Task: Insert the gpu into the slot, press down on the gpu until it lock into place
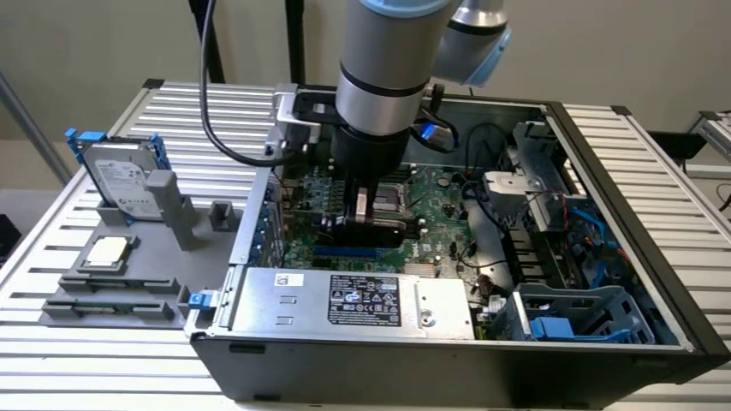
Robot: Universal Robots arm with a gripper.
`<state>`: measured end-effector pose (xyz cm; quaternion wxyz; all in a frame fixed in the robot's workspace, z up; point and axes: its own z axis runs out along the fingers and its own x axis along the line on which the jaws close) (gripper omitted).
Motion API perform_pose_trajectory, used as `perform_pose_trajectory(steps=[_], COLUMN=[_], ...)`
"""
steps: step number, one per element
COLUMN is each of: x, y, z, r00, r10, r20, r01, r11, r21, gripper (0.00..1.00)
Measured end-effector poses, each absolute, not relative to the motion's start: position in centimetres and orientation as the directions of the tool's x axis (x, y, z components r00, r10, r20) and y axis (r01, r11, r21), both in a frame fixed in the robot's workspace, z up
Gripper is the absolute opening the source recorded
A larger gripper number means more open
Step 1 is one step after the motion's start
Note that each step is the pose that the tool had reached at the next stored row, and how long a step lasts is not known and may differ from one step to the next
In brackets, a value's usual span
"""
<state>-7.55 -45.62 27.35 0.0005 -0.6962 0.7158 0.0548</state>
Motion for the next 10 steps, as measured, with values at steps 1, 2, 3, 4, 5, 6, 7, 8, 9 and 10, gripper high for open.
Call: perform_pose_trajectory(steps=[1, 2, 3, 4, 5, 6, 7, 8, 9, 10], x=[-7.55, -7.55, -7.55, -7.55, -7.55, -7.55, -7.55, -7.55, -7.55, -7.55], y=[-45.62, -45.62, -45.62, -45.62, -45.62, -45.62, -45.62, -45.62, -45.62, -45.62], z=[27.33, 27.29, 27.24, 27.21, 27.18, 27.17, 27.13, 27.08, 27.05, 27.02], r00=[-0.028, -0.026, -0.025, -0.024, -0.024, -0.024, -0.024, -0.024, -0.024, -0.025], r10=[-0.997, -0.997, -0.997, -0.997, -0.997, -0.997, -0.997, -0.997, -0.997, -0.997], r20=[-0.077, -0.077, -0.077, -0.077, -0.077, -0.076, -0.077, -0.077, -0.077, -0.077], r01=[-0.997, -0.997, -0.997, -0.997, -0.997, -0.997, -0.997, -0.997, -0.997, -0.997], r11=[0.022, 0.020, 0.019, 0.018, 0.018, 0.018, 0.018, 0.018, 0.018, 0.019], r21=[0.078, 0.078, 0.078, 0.078, 0.078, 0.078, 0.078, 0.078, 0.078, 0.078], gripper=[0.26, 0.26, 0.26, 0.26, 0.26, 0.26, 0.26, 0.26, 0.26, 0.26])
